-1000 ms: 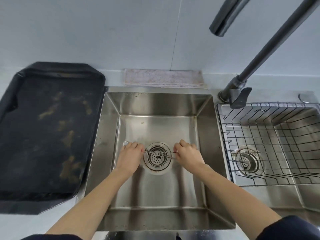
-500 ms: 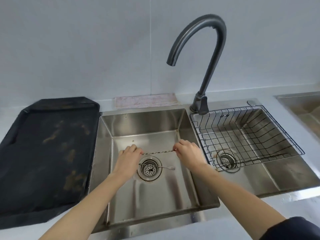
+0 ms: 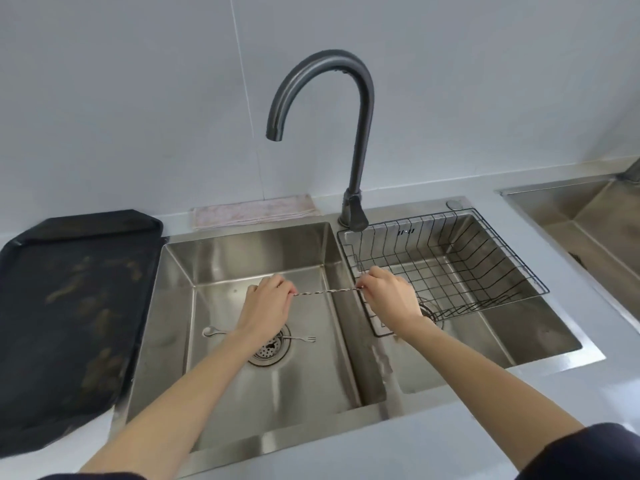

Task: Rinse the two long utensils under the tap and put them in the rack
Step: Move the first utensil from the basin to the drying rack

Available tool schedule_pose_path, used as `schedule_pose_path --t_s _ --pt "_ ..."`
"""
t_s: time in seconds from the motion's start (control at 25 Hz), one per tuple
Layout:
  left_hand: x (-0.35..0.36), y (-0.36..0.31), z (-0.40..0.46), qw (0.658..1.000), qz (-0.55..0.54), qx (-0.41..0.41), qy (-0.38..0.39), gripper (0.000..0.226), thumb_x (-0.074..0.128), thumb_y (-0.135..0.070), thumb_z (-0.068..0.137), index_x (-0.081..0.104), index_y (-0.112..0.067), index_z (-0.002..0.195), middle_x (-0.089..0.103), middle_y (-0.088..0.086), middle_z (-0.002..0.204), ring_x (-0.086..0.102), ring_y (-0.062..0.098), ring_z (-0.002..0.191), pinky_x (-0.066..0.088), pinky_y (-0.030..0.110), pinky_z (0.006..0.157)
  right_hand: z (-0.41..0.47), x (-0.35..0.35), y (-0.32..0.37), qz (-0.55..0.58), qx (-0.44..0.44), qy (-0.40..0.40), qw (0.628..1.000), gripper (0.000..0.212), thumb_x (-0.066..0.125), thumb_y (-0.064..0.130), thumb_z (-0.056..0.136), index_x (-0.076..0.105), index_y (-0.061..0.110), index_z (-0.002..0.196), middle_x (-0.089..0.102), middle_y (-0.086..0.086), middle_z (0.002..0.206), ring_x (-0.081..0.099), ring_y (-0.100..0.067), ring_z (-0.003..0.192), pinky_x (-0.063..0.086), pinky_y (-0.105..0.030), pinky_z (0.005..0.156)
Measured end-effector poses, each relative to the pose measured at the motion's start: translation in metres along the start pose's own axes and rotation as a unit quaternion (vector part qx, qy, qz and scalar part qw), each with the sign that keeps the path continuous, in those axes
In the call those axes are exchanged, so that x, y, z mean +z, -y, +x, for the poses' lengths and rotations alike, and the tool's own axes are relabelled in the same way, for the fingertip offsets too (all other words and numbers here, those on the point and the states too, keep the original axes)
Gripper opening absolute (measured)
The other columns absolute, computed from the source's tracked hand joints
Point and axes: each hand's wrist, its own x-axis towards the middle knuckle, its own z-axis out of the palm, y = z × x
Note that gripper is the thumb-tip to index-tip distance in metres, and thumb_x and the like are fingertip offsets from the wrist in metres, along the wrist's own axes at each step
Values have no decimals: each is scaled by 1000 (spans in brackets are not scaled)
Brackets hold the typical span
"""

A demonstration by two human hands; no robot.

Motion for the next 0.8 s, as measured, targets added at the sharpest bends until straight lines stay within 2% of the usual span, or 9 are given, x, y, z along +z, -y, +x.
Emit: schedule_pose_path --t_s 0.12,0.24,0.4,0.8 --pt "9 -35 13 1000 9 -16 -4 27 37 -19 96 60 -17 111 58 0 116 50 21 113 32 32 90 0 -10 -38 4 0 -1 1000 27 43 14 96 63 15 113 61 -3 114 56 -23 107 31 -24 71" --pt "17 -70 28 1000 12 -19 -14 26 39 -20 95 61 -18 109 60 0 116 51 20 113 30 33 93 3 -21 -76 11 -2 4 1000 25 45 15 95 65 15 110 62 -3 112 58 -23 105 36 -26 71" --pt "31 -114 48 999 20 -24 -16 26 38 -21 96 59 -19 112 59 -1 119 49 19 115 30 33 97 13 -39 -123 8 -14 12 1000 25 45 16 95 65 16 110 62 -3 112 58 -24 105 48 -35 77" --pt "66 -172 105 998 40 -27 34 25 41 -21 95 58 -16 113 60 1 117 51 19 113 37 33 98 52 -42 -209 -5 -23 52 998 25 45 19 95 64 17 111 61 -4 113 58 -26 106 48 -37 82"
